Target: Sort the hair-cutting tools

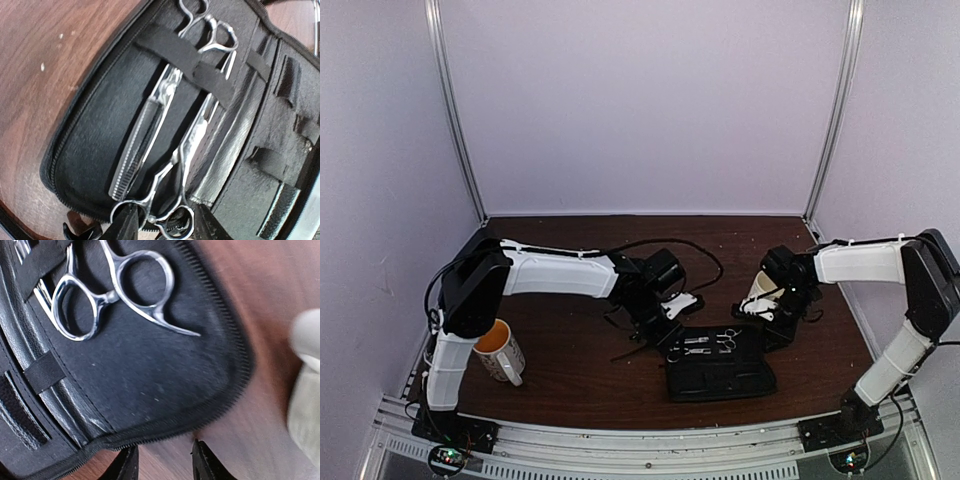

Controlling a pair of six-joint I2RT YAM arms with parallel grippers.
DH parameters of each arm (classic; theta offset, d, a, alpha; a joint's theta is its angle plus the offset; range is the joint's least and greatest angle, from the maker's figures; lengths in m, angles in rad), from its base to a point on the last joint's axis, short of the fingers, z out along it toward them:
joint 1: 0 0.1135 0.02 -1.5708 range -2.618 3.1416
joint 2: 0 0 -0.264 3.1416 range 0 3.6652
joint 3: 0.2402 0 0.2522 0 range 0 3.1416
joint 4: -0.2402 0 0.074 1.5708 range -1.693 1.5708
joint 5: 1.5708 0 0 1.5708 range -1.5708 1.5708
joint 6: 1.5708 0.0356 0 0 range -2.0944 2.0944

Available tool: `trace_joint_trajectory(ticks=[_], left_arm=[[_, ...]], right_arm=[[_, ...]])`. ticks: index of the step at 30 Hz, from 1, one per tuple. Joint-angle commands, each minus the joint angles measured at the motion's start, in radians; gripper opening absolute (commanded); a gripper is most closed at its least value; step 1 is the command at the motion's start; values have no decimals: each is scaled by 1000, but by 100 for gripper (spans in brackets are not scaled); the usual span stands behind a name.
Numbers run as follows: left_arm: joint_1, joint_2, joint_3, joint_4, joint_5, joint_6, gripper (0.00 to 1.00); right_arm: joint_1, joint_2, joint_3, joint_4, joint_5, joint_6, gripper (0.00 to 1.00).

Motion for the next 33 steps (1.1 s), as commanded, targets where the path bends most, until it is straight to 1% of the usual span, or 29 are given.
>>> trace_joint_trajectory(ticks=[1,9,12,15,18,21,22,25,26,30,33], left_arm=[[-1,26,61,15,33,22,40],[-1,101,149,-27,96,39,39],[-5,64,137,-45,40,51,38],[-8,-33,77,-32,-83,68,38],[-9,-99,20,-55,-162,117,39],[-9,-133,-38,-81,-232,168,39],[-8,-132,-43,-95,-237,187,38],[-9,-106,-31,-147,-228,232,31],[-9,-99,-24,-164,-243,238,30],[-9,-94,-22,-171,-264,263,25],[-8,-69,-8,-171,-279,278,28]], right_arm=[[15,38,45,-58,-2,0,37],[15,50,61,-57,-23,24,37],[15,44,55,-55,-24,27,37],[15,37,47,-47,-27,25,37],[15,38,50,-45,-29,28,37],[15,35,47,-36,-30,30,37],[15,35,47,-35,-32,31,37],[15,35,46,-33,-33,32,37],[15,34,46,-32,-34,32,37],[15,33,43,-32,-33,32,37],[15,33,44,-30,-33,32,37]])
